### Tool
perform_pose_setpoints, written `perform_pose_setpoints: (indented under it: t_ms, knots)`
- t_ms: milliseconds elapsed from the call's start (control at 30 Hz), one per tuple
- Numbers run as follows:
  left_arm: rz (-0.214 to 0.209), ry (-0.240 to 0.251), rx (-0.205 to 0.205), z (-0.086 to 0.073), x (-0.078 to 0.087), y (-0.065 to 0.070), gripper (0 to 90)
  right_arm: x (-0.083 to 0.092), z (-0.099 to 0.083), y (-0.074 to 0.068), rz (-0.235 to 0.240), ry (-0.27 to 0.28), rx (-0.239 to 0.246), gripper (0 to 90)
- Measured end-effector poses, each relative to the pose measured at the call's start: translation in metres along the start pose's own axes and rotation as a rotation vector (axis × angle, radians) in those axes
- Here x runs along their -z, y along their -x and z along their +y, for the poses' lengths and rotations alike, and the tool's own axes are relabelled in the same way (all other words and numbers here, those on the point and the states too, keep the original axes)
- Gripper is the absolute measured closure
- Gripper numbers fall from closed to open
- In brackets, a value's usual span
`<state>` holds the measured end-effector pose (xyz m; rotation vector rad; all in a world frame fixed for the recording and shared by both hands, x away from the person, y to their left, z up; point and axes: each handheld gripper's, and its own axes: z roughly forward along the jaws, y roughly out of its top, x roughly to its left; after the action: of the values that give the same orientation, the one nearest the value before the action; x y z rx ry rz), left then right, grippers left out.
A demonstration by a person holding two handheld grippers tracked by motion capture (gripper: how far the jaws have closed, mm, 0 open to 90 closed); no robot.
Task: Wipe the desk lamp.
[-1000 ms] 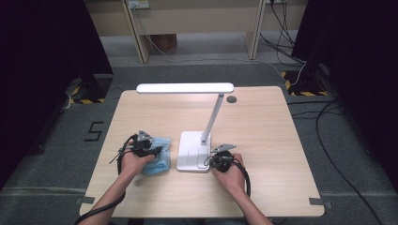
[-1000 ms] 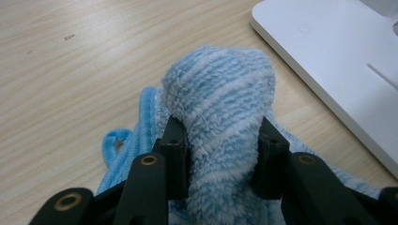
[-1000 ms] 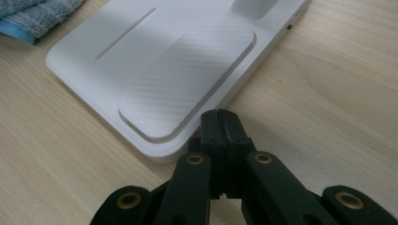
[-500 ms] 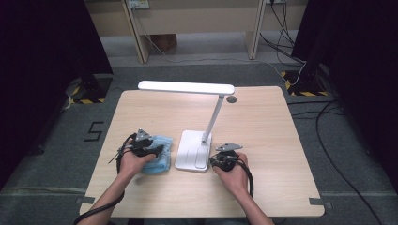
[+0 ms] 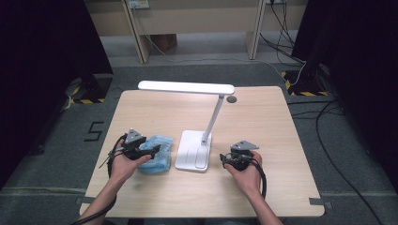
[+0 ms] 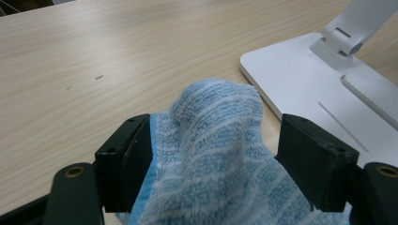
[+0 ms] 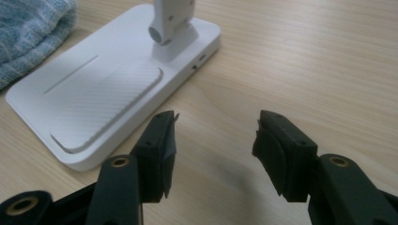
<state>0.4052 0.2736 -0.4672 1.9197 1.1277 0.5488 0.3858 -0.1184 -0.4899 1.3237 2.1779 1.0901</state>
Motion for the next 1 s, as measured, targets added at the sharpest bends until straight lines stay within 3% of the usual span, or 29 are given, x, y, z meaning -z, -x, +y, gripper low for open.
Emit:
perform_pose_setpoints:
  t_ms: [300,467,600,733,1000]
  knots:
    - [0.005,0.038,0.033,-0.018,0.028,-0.008,25.4,0.018,-0.014,0.019,-0.034,0.018,-0.019,44.9]
    - [0.018,0.042,0.063,-0.039,0.039,-0.014,25.2,0.028,-0.025,0.030,-0.047,0.025,-0.033,44.0]
    - [0.025,0.039,0.092,-0.057,0.043,-0.017,24.8,0.035,-0.038,0.038,-0.060,0.034,-0.067,43.4]
    - [0.036,0.033,0.117,-0.069,0.043,-0.018,24.8,0.040,-0.049,0.045,-0.071,0.049,-0.071,42.6]
    - [0.038,0.093,0.103,-0.076,0.041,-0.012,25.6,0.043,-0.059,0.054,-0.097,0.135,-0.078,41.7]
